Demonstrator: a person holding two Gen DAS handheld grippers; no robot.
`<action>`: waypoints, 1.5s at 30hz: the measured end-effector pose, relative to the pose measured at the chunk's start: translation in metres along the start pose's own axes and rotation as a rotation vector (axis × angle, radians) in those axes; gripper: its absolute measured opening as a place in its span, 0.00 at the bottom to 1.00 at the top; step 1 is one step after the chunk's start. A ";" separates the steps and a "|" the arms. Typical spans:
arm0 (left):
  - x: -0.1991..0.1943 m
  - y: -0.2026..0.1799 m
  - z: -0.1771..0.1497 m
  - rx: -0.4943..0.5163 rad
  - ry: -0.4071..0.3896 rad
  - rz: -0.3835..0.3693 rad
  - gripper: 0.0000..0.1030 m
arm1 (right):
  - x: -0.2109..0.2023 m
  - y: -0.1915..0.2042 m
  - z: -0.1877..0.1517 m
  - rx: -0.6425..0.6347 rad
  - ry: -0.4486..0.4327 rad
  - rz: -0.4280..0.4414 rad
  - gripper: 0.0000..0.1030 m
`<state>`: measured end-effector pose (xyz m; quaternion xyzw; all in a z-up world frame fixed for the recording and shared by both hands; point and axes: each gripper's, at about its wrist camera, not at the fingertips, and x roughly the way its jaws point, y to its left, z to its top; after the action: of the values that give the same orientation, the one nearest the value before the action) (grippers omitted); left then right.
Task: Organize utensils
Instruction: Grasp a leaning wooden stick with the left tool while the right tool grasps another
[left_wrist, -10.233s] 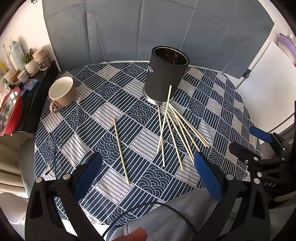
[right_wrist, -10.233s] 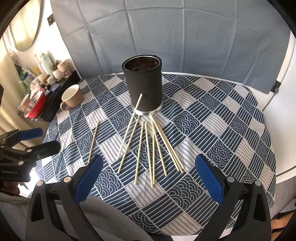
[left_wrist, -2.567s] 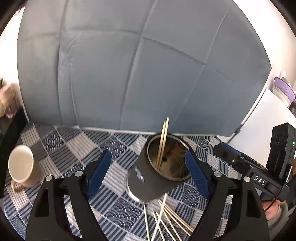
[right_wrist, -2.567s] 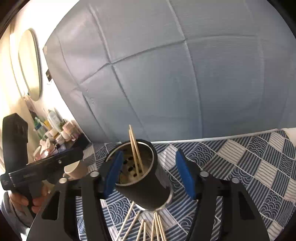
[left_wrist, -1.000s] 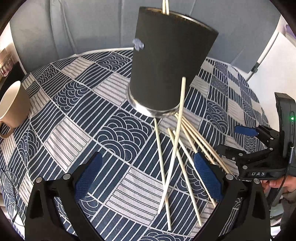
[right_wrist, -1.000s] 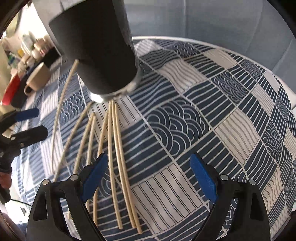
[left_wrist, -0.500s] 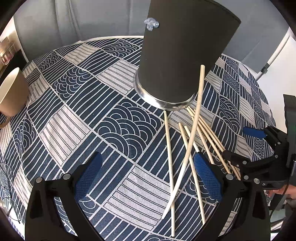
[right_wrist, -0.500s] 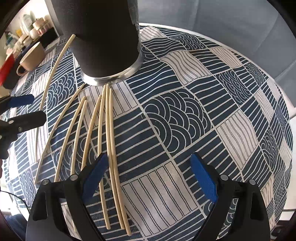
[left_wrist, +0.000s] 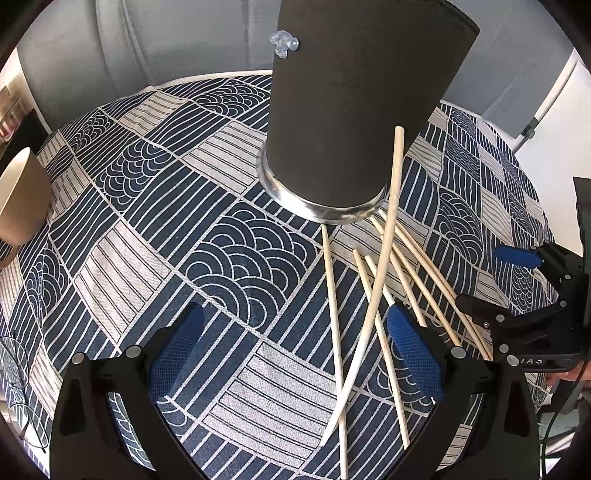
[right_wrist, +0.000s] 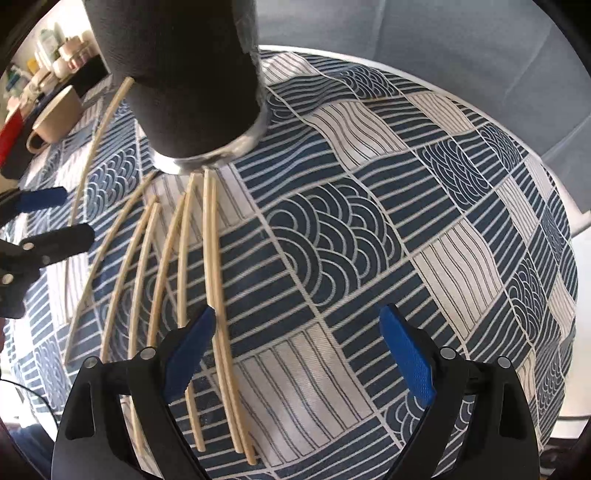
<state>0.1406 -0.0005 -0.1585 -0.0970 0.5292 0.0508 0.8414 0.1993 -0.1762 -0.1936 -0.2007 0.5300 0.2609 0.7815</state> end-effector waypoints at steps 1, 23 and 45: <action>0.001 0.000 0.000 0.000 0.002 0.001 0.94 | 0.001 -0.003 -0.001 0.018 0.003 0.014 0.83; 0.003 0.000 0.000 0.008 0.007 0.013 0.94 | -0.003 -0.005 0.002 -0.028 0.009 -0.045 0.84; 0.020 -0.007 0.008 0.048 0.057 0.029 0.62 | 0.006 -0.044 0.027 -0.013 0.118 0.039 0.45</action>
<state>0.1575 -0.0061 -0.1721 -0.0707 0.5555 0.0474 0.8272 0.2481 -0.1938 -0.1881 -0.2104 0.5771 0.2672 0.7425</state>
